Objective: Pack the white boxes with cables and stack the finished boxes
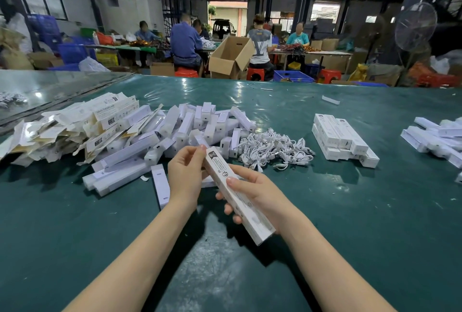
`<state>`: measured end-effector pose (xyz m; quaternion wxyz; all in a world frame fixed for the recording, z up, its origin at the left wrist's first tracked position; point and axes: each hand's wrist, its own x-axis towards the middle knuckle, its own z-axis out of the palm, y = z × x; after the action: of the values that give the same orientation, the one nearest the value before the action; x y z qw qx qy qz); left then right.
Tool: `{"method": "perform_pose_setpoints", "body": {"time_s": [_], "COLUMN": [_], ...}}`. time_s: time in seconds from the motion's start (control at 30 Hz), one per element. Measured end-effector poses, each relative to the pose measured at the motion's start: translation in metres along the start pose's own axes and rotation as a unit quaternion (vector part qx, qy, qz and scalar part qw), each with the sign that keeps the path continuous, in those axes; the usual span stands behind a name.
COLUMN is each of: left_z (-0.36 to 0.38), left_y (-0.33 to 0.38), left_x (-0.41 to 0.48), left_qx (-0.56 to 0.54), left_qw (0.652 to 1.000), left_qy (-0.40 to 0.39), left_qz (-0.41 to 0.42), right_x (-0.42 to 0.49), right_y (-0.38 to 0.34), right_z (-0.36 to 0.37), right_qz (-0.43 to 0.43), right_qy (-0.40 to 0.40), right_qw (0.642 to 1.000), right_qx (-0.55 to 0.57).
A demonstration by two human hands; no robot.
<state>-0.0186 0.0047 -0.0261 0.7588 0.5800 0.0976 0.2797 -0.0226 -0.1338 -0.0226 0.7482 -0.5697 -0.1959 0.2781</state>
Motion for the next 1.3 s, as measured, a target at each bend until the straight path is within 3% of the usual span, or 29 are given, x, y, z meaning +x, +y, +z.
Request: {"method": "perform_pose_setpoints", "body": {"time_s": [0.17, 0.23, 0.3, 0.4, 0.47, 0.6, 0.73, 0.83, 1.07, 1.17, 1.23, 1.3], "left_z": [0.007, 0.007, 0.003, -0.010, -0.016, -0.009, 0.002, 0.003, -0.001, 0.004, 0.006, 0.008], "left_y": [-0.003, -0.004, -0.001, 0.003, 0.004, 0.001, -0.007, -0.008, -0.004, -0.005, -0.008, -0.010], "left_x": [-0.007, -0.006, 0.001, 0.013, 0.016, 0.010, 0.001, 0.000, 0.004, 0.001, -0.002, -0.004], "left_qx": [0.002, 0.015, -0.005, -0.051, -0.083, -0.106, -0.107, -0.109, -0.075, -0.066, -0.017, 0.022], "left_qw": [0.990, 0.994, 0.999, 0.996, 0.989, 0.983, 0.982, 0.983, 0.993, 0.997, 0.999, 0.999], "left_qy": [-0.126, -0.104, -0.038, 0.071, 0.117, 0.133, 0.132, 0.131, 0.096, 0.040, 0.020, 0.012], "left_qz": [-0.063, -0.039, -0.017, 0.004, 0.027, 0.061, 0.084, 0.063, 0.007, -0.026, -0.025, -0.024], "right_x": [0.004, 0.004, 0.004, 0.005, 0.007, 0.009, 0.013, 0.011, 0.006, 0.008, 0.010, 0.014], "right_y": [0.003, 0.001, 0.002, 0.007, 0.009, 0.009, 0.019, 0.018, 0.006, -0.002, -0.008, -0.016], "right_z": [-0.006, -0.008, -0.012, -0.017, -0.021, -0.018, -0.010, -0.006, -0.015, -0.030, -0.043, -0.057], "right_qz": [-0.016, -0.014, -0.018, -0.036, -0.056, -0.080, -0.097, -0.114, -0.168, -0.173, -0.199, -0.199], "right_qy": [0.034, 0.046, 0.078, 0.149, 0.212, 0.239, 0.289, 0.288, 0.211, 0.247, 0.339, 0.467], "right_qw": [0.999, 0.999, 0.994, 0.953, 0.929, 0.908, 0.811, 0.754, 0.716, 0.744, 0.783, 0.795], "right_qx": [0.014, 0.008, -0.077, -0.260, -0.298, -0.335, -0.500, -0.580, -0.644, -0.596, -0.483, -0.331]}}
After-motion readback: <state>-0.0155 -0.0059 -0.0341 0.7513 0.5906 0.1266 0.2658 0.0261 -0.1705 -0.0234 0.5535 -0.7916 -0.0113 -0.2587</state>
